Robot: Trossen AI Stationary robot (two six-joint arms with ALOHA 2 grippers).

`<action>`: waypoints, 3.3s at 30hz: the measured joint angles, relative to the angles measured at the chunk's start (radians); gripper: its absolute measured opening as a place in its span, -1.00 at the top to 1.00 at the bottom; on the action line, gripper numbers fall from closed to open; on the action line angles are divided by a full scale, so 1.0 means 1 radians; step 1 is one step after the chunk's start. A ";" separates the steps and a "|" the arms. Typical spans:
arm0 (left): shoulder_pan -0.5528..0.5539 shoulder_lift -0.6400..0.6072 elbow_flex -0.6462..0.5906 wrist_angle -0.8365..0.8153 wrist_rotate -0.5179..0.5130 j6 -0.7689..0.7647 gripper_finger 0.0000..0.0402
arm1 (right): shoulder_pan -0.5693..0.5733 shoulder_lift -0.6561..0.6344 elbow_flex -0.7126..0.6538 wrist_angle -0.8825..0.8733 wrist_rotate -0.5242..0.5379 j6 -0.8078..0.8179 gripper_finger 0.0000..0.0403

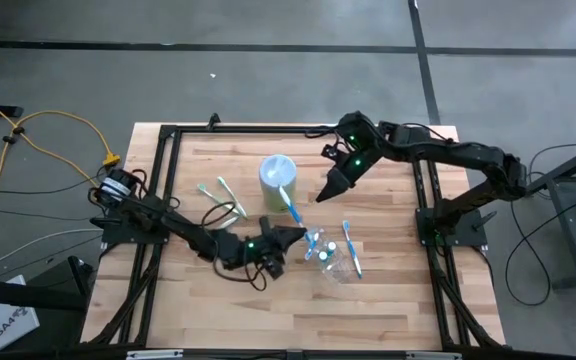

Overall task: Pick & Place toothbrushing station
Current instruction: Put the top blue toothbrush into the transparent organizer

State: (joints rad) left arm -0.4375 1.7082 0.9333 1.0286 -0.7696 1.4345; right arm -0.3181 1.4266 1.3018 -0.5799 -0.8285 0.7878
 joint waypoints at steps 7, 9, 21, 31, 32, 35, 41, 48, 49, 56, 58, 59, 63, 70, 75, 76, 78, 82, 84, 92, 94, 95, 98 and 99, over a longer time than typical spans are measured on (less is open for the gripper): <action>-0.031 -0.119 0.000 -0.045 -0.029 -0.246 0.99 | -0.031 -0.015 0.000 -0.240 0.137 -0.209 0.14; -0.033 -0.159 0.000 -0.083 -0.021 -0.352 0.99 | -0.021 -0.019 0.000 -0.299 0.223 -0.259 0.14; 0.042 -0.260 0.000 -0.189 0.102 -0.869 0.99 | 0.151 -0.020 -0.035 -0.523 0.749 -0.339 0.14; 0.095 -0.257 -0.032 -0.185 0.364 -1.092 0.99 | 0.344 -0.020 -0.205 -0.623 0.965 -0.137 0.14; 0.095 -0.257 -0.044 -0.177 0.385 -1.111 0.99 | 0.361 -0.020 -0.223 -0.623 0.967 -0.116 0.14; 0.105 -0.257 -0.098 -0.094 0.477 -1.164 0.99 | 0.415 -0.019 -0.273 -0.608 0.970 -0.060 0.14; 0.138 -0.256 -0.218 0.107 0.609 -1.234 0.99 | 0.539 -0.026 -0.306 -0.598 1.071 0.073 0.14; 0.229 -0.236 -0.254 0.148 0.788 -1.292 0.99 | 0.663 -0.108 -0.305 -0.581 1.214 0.243 0.14; 0.241 -0.225 -0.254 0.151 0.806 -1.298 0.99 | 0.675 -0.128 -0.305 -0.583 1.235 0.269 0.14; 0.321 -0.102 -0.254 0.306 0.945 -1.361 0.99 | 0.771 -0.253 -0.305 -0.581 1.356 0.399 0.14; 0.343 -0.065 -0.255 0.359 0.985 -1.381 0.99 | 0.796 -0.278 -0.305 -0.581 1.387 0.420 0.14; 0.354 -0.048 -0.254 0.381 1.002 -1.390 0.99 | 0.808 -0.289 -0.305 -0.578 1.398 0.424 0.14; 0.395 0.023 -0.255 0.461 1.073 -1.434 0.99 | 0.849 -0.309 -0.305 -0.552 1.441 0.443 0.14; 0.420 0.110 -0.255 0.533 1.096 -1.439 0.99 | 0.883 -0.310 -0.304 -0.517 1.466 0.443 0.14; 0.408 0.123 -0.254 0.536 1.093 -1.415 0.99 | 0.881 -0.309 -0.304 -0.507 1.468 0.443 0.14; 0.402 0.122 -0.254 0.536 1.091 -1.397 0.99 | 0.882 -0.309 -0.304 -0.506 1.471 0.443 0.14; 0.392 0.122 -0.254 0.536 1.091 -1.372 0.99 | 0.881 -0.309 -0.304 -0.504 1.478 0.442 0.14; 0.377 0.122 -0.254 0.536 1.082 -1.363 0.99 | 0.881 -0.309 -0.304 -0.500 1.484 0.441 0.14; 0.360 0.122 -0.254 0.537 1.074 -1.337 0.99 | 0.881 -0.309 -0.304 -0.499 1.485 0.441 0.14; 0.253 0.122 -0.223 0.515 0.838 -1.168 0.99 | 0.881 -0.309 -0.304 -0.485 1.481 0.439 0.14; 0.230 0.122 -0.206 0.484 0.776 -1.126 0.99 | 0.881 -0.309 -0.304 -0.484 1.481 0.438 0.14; 0.221 0.122 -0.196 0.458 0.731 -1.105 0.99 | 0.881 -0.309 -0.304 -0.484 1.481 0.438 0.14; 0.202 0.122 -0.166 0.387 0.641 -1.082 0.99 | 0.881 -0.309 -0.304 -0.478 1.479 0.422 0.14; 0.200 0.122 -0.156 0.366 0.635 -1.084 0.99 | 0.881 -0.309 -0.304 -0.470 1.479 0.414 0.14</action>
State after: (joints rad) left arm -0.2371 1.8301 0.7774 1.3949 -0.1348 0.3507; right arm 0.5632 1.1173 0.9974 -1.0501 0.6510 1.2019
